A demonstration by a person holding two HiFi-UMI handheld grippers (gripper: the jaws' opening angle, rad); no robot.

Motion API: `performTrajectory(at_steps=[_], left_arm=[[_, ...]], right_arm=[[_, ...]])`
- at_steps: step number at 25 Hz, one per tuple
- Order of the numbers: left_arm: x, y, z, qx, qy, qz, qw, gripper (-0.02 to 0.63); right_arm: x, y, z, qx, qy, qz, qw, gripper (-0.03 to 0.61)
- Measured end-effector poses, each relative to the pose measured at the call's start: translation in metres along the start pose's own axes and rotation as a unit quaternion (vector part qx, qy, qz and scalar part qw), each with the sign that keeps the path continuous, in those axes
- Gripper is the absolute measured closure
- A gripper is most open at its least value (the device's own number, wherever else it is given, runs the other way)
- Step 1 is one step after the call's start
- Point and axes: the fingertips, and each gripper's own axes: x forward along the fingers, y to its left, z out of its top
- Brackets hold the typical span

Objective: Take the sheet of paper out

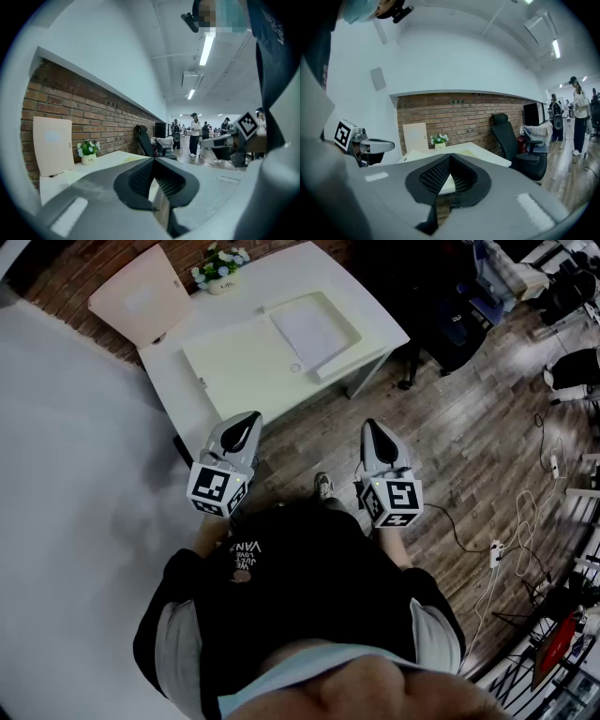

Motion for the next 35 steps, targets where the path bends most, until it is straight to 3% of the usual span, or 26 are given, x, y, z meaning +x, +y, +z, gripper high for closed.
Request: performTrajectory(at_steps=[11,35], left_arm=[[0.030,-0.008,0.002,-0.004,0.001,0.009,1.0000,0.614],[0.092,-0.032,0.004,-0.055,-0.011,0.083,0.9950,0.614]], right_arm=[[0.013,-0.027,0.008,0.021,-0.016,0.026,0.999,0.577],[0.053,-0.110,0.012,-0.001,0.019,0.087,0.996,0.577]])
